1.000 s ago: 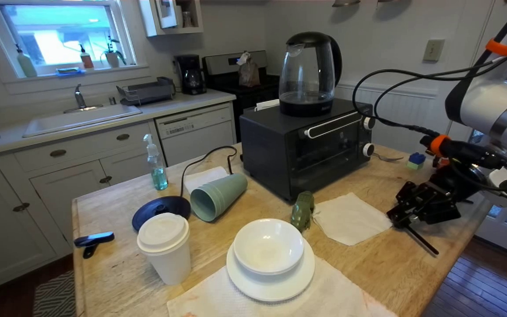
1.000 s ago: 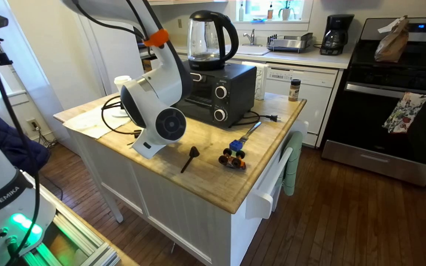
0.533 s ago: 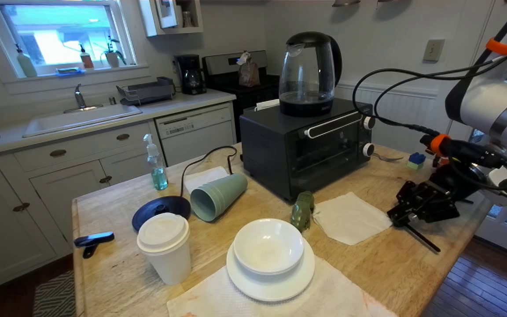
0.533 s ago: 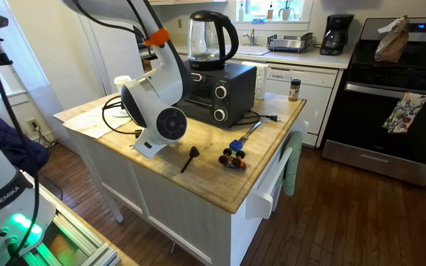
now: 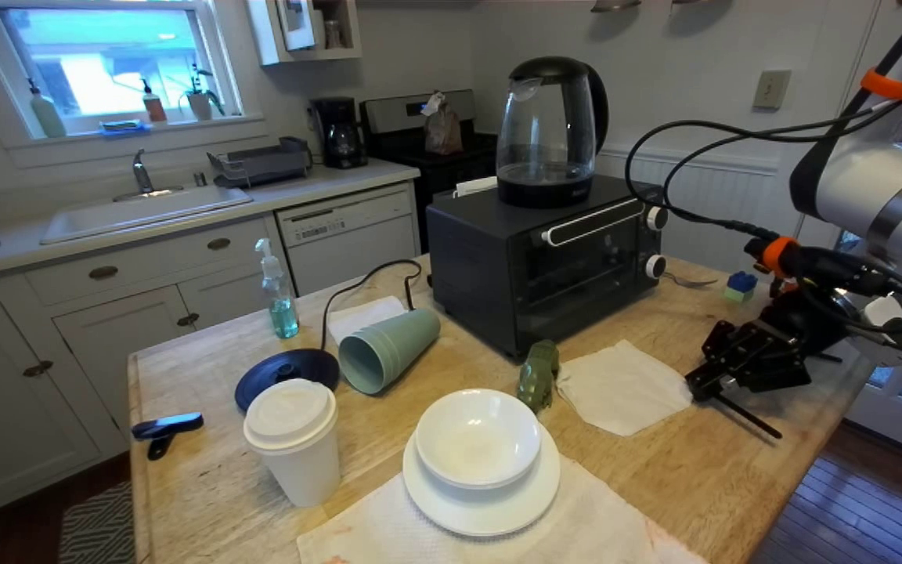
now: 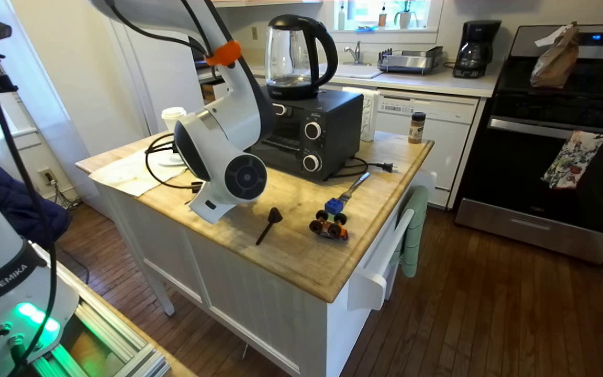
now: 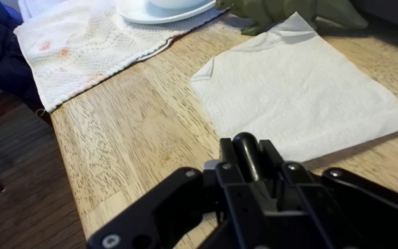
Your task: Position the black spoon downwards
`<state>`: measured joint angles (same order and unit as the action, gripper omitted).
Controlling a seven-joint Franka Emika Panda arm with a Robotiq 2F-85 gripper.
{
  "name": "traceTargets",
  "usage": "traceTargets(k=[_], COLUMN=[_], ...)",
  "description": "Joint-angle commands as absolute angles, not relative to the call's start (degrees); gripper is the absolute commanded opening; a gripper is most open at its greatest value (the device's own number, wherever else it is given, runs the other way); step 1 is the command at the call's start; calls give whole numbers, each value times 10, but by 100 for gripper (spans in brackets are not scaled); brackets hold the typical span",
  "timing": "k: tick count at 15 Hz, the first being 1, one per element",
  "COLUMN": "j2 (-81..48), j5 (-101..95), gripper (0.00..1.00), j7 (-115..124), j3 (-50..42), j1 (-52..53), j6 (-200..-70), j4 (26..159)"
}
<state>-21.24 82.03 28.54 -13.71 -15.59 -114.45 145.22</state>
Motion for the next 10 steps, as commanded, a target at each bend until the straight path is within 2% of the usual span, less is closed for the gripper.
traceTargets(k=[1,4,5,7,10], j2=[-242,-255,-260,-270,-281], j5=[834,833,833,831,822], gripper=[11,15,20,49,69], j7=[267,263,261,257,246], j3=[-144,-148,-149,-151,-155], j1=[-160,-159,-159,-158,-156], j6=[-1091,-1068,-1063,-1056,-1051], j4=[1439,1437,1436,1434,1429])
